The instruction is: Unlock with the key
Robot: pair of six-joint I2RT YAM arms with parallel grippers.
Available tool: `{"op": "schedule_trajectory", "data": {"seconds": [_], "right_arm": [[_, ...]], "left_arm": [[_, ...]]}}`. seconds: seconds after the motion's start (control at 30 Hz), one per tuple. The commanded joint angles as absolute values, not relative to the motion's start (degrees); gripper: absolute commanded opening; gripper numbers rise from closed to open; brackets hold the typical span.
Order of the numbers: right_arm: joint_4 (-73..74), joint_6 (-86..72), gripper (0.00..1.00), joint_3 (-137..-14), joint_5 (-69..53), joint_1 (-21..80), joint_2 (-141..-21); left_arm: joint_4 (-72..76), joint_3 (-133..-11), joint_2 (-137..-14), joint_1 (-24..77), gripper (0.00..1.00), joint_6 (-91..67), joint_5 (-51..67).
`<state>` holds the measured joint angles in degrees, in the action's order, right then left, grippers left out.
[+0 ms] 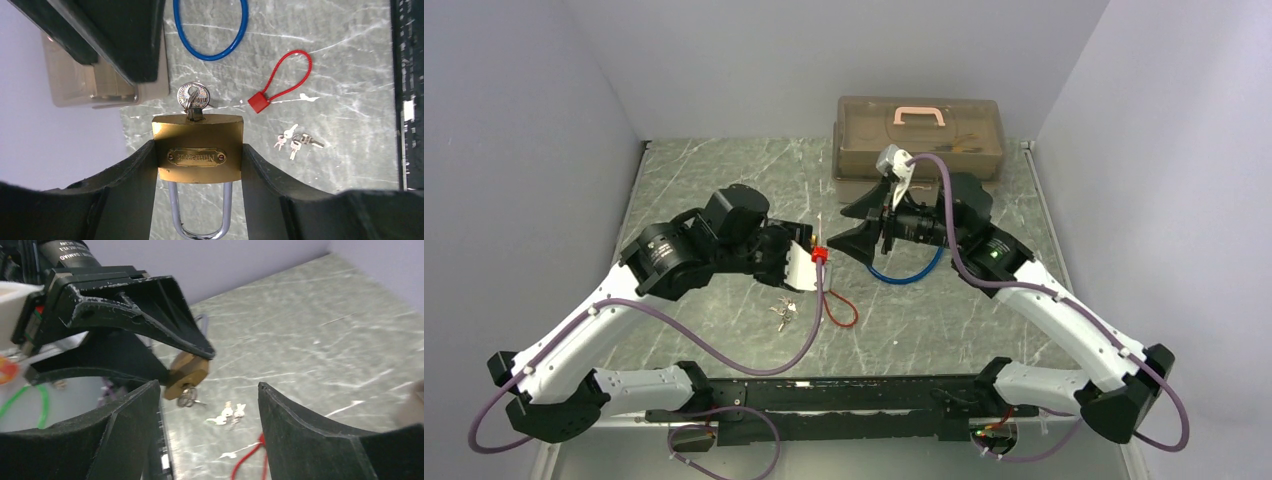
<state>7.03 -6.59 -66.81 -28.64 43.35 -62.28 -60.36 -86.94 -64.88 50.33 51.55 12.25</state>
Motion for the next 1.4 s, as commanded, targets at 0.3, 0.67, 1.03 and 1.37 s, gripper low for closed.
{"op": "schedule_trajectory", "data": {"seconds": [0.3, 0.67, 1.03, 1.37], "right_arm": [[-0.86, -19.86, 0.66, -67.68, -42.11, 41.92, -65.74], [-6.74, -21.44, 0.52, -65.83, -40.08, 42.03, -68.15], [-2.76, -19.32, 0.48, -65.30, -39.26, 42.02, -68.60], [-1.53, -20.79, 0.41, -64.30, -40.76, 42.01, -68.28]], "left_arm": [[-49.65, -86.27, -63.31, 53.35, 0.00, 55.68, 5.12], [-51.41, -88.31, -64.33, 56.78, 0.00, 57.05, 4.47], [-48.51, -86.49, -63.30, 58.16, 0.00, 57.84, 0.90], [-47.01, -85.61, -62.84, 59.44, 0.00, 58.24, 0.18]]}}
